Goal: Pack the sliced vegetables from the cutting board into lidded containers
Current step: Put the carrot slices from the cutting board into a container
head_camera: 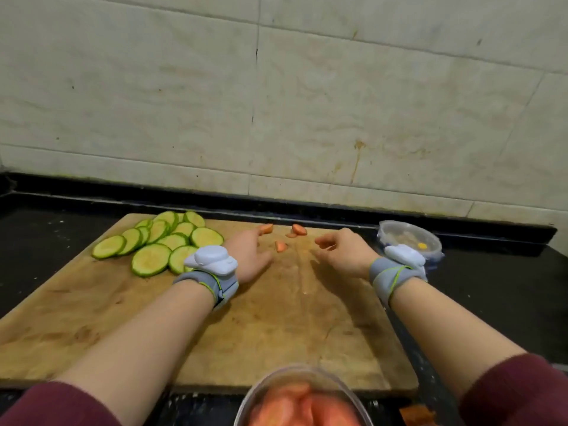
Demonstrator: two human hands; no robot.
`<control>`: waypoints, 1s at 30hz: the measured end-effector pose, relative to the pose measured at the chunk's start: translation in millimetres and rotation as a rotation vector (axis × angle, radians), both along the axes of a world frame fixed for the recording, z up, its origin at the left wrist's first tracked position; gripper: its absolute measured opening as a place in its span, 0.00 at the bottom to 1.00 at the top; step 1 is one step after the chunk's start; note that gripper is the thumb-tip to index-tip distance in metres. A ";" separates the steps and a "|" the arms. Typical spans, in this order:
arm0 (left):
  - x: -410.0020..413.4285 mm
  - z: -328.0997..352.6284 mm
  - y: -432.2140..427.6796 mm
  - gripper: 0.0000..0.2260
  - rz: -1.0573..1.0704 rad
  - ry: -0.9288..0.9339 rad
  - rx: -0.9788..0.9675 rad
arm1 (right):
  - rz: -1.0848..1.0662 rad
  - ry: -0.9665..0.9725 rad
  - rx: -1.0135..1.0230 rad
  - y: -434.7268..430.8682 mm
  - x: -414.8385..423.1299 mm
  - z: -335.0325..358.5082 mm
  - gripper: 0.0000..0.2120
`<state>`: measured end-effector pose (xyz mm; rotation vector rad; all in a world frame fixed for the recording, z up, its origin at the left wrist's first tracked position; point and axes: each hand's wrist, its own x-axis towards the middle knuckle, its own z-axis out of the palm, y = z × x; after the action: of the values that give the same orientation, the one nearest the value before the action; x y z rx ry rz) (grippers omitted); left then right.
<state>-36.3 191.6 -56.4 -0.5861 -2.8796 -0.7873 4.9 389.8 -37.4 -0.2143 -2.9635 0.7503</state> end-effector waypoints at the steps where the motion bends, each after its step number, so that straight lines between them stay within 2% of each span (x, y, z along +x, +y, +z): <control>1: -12.3 0.4 6.0 0.28 -0.019 0.003 0.018 | 0.009 0.001 0.044 0.7 -14.5 -1.8 0.19; 5: -55.8 -6.5 19.9 0.40 -0.100 -0.073 0.026 | 0.109 0.028 0.214 -1.6 -59.6 -9.0 0.22; 7: -73.3 -10.8 22.6 0.42 -0.128 -0.113 -0.042 | 0.170 0.012 0.275 -3.7 -75.4 -11.9 0.24; 8: -80.7 -12.3 23.2 0.40 -0.139 -0.107 -0.105 | 0.202 -0.001 0.298 -4.0 -84.2 -14.4 0.23; 10: -89.3 -12.3 22.4 0.29 -0.160 -0.037 -0.184 | 0.250 -0.014 0.339 -2.1 -97.1 -18.4 0.18; 13: -90.2 -7.6 20.9 0.15 -0.186 0.033 -0.161 | 0.250 0.020 0.355 -1.6 -100.8 -16.1 0.12; 20: -78.1 -4.9 30.8 0.08 -0.168 0.094 -0.053 | 0.265 0.054 0.409 -13.3 -94.3 -14.3 0.07; 23: -70.8 -5.2 30.1 0.07 -0.168 0.078 -0.006 | 0.229 0.074 0.330 -9.6 -83.1 -11.1 0.05; 25: -64.6 -4.0 27.2 0.08 -0.171 0.051 0.052 | 0.189 0.082 0.195 -4.4 -74.9 -7.7 0.02; 27: -51.2 3.2 20.3 0.08 -0.153 0.037 0.129 | 0.167 0.064 0.078 -1.3 -61.2 1.2 0.04; 30: -32.3 16.1 11.6 0.09 -0.141 0.032 0.238 | 0.203 0.004 -0.130 -4.3 -37.6 17.2 0.02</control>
<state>-68.6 203.3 -40.3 -0.7682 -2.6832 -1.1101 -32.7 385.6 -20.2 0.0826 -2.9650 0.9661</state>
